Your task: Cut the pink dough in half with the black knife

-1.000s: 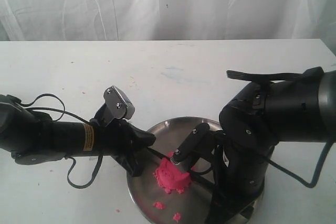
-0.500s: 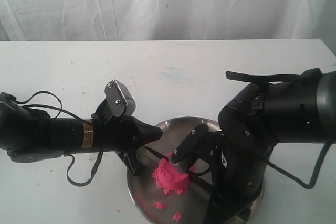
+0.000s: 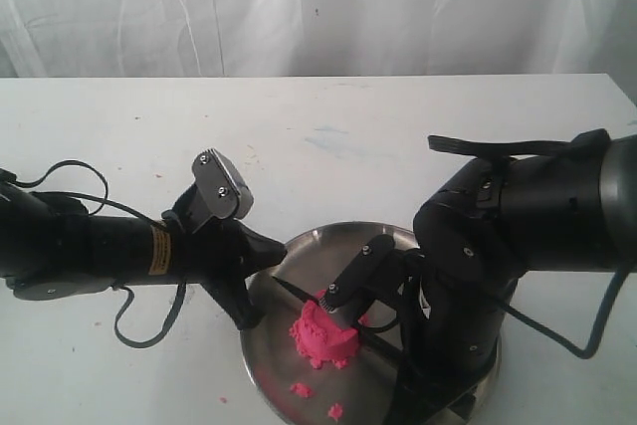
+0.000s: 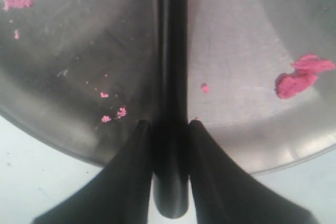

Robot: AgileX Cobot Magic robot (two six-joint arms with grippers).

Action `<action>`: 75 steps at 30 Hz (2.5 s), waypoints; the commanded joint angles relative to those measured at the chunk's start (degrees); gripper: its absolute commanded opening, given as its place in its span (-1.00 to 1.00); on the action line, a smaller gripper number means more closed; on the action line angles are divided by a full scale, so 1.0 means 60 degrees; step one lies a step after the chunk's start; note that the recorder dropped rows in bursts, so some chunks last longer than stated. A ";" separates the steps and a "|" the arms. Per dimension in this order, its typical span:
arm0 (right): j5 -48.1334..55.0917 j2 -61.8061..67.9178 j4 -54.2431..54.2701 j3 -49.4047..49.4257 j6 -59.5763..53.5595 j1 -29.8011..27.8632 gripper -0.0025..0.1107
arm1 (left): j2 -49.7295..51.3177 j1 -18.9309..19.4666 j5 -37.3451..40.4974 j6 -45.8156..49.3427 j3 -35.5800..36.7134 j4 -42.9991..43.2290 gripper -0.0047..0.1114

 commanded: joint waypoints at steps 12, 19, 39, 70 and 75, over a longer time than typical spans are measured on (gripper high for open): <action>-0.0057 -0.0059 0.0014 -0.0002 -0.0070 0.0003 -0.96 | 0.0400 -0.0043 -0.0507 0.0003 0.0100 0.0010 -0.92; -0.0095 -0.0059 0.0014 -0.0002 -0.0070 0.0003 -0.96 | 0.0410 -0.0043 -0.0451 -0.0014 0.0121 0.0028 -0.92; -0.0115 -0.0059 0.0014 -0.0002 -0.0070 0.0003 -0.96 | 0.0447 -0.0043 -0.0294 -0.0280 0.0121 0.0127 -0.92; -0.0269 0.0078 0.0014 -0.0002 -0.0011 0.0003 -0.96 | 0.0896 -0.0043 -0.0394 -0.0218 0.0103 0.0397 -0.92; -0.0299 0.0078 0.0037 -0.0002 0.0009 0.0003 -0.96 | 0.0896 -0.0043 -0.0487 0.0044 0.0031 0.0365 -0.92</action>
